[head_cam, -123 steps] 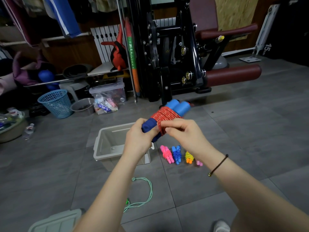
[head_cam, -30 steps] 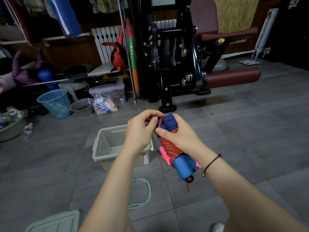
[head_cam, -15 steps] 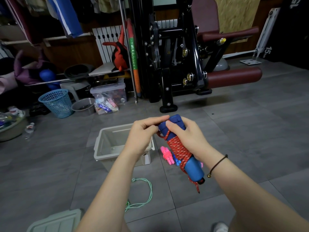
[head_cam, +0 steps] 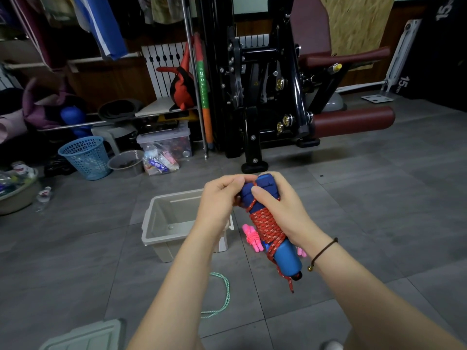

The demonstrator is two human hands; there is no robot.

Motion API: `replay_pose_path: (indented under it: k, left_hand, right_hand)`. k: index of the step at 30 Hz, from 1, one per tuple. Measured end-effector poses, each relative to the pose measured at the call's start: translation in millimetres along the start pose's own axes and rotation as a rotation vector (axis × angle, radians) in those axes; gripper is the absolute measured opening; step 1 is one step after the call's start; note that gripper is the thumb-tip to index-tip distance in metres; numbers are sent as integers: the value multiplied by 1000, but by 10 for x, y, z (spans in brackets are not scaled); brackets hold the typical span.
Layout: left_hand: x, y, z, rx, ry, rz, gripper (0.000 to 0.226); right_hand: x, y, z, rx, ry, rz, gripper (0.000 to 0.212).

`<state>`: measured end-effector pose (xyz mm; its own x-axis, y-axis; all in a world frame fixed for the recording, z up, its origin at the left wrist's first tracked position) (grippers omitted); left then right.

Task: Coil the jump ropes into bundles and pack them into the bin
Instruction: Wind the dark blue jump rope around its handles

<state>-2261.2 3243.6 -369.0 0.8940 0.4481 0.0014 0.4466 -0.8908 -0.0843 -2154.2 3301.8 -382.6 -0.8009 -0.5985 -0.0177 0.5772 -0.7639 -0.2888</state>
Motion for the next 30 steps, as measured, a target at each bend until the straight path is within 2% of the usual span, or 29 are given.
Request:
replay_pose_path:
  k: [4, 9, 12, 14, 17, 20, 23, 27, 30]
  left_hand:
    - [6, 21, 150, -210, 184, 131, 20]
    - [26, 55, 281, -329, 202, 206, 15]
    - [106, 91, 352, -443, 426, 207, 24]
    - [134, 99, 380, -480, 495, 186, 21]
    - [126, 59, 422, -471, 453, 161, 14]
    - [67, -8, 443, -411, 311, 134, 15]
    - [16, -31, 454, -377, 207, 88, 19]
    - [93, -9, 462, -379, 322, 56, 16]
    - [118, 15, 443, -321, 423, -46, 16]
  right_hand:
    - [88, 16, 77, -68, 39, 118, 17]
    - [167, 70, 186, -149, 69, 172, 25]
    - [182, 78, 237, -187, 24, 175, 32]
    - [180, 67, 218, -175, -6, 177, 32]
    - [166, 59, 171, -158, -7, 180, 28]
    - [161, 74, 169, -147, 9, 183, 32]
    - [157, 74, 150, -126, 52, 174, 21]
    - [100, 34, 115, -95, -17, 73, 2]
    - [8, -7, 93, -11, -141, -59, 8]
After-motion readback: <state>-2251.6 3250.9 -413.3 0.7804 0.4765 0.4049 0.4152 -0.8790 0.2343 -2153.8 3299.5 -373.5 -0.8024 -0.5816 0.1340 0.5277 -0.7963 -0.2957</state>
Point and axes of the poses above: each hand's wrist, its own y-axis away from the middle knuckle, its own x-axis out of the palm, z = x × y, the point moved 9 cm from there along -y, towards the middle knuckle, and after that the axes turned 4 degrees about -x, right-handed, at the moved point
